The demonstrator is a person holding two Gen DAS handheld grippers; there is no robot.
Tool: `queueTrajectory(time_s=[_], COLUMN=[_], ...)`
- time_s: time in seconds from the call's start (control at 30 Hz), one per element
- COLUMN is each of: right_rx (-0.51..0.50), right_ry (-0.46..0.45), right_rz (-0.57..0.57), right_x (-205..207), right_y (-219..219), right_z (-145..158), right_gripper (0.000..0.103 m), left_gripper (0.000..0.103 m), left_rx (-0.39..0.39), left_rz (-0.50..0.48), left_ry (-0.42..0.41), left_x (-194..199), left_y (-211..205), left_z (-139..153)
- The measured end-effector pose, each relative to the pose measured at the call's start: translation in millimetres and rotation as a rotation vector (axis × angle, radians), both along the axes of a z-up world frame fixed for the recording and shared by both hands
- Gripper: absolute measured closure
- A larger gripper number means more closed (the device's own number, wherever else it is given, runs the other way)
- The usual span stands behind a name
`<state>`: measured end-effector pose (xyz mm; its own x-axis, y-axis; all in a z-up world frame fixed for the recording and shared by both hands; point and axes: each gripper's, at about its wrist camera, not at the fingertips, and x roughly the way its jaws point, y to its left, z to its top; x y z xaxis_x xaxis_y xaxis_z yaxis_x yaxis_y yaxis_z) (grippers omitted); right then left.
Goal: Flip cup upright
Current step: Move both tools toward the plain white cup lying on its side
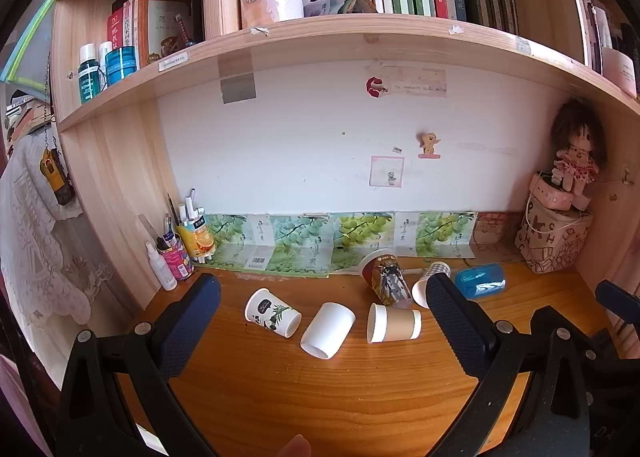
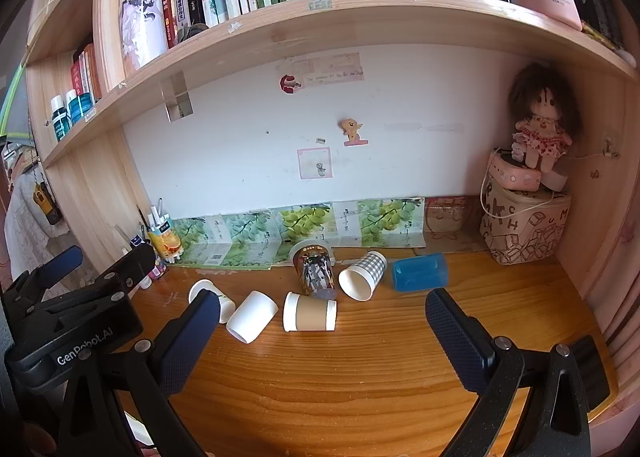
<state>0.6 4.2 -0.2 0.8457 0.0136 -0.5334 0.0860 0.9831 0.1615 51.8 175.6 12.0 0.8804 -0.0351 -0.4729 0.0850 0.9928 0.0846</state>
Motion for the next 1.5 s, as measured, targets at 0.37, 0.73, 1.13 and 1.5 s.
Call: queueTrajectory(time_s=[0.37,0.73,1.13,1.5], right_rx=[0.011,0.034,0.147,0.259], right_ry=[0.000,0.018,0.129,0.311], right_rz=[0.012,0.053,0.108,0.171], right_x=[-1,3,15,33], right_y=[-3,-14,-45,-57], right_z=[1,-4,-27,-67], right_gripper=[0.000,0.000,0.000,0.000], left_gripper=[0.000,0.000,0.000,0.001], left_rx=[0.000,-0.024,0.032,0.033], left_rz=[0.007,0.037,0.112,0.179], left_ry=[0.003,0.058,0.303,0.583], left_x=[-5,-5,4,20], left_y=[-4,-9,-30,-23], left_z=[2,-5,-38,-84])
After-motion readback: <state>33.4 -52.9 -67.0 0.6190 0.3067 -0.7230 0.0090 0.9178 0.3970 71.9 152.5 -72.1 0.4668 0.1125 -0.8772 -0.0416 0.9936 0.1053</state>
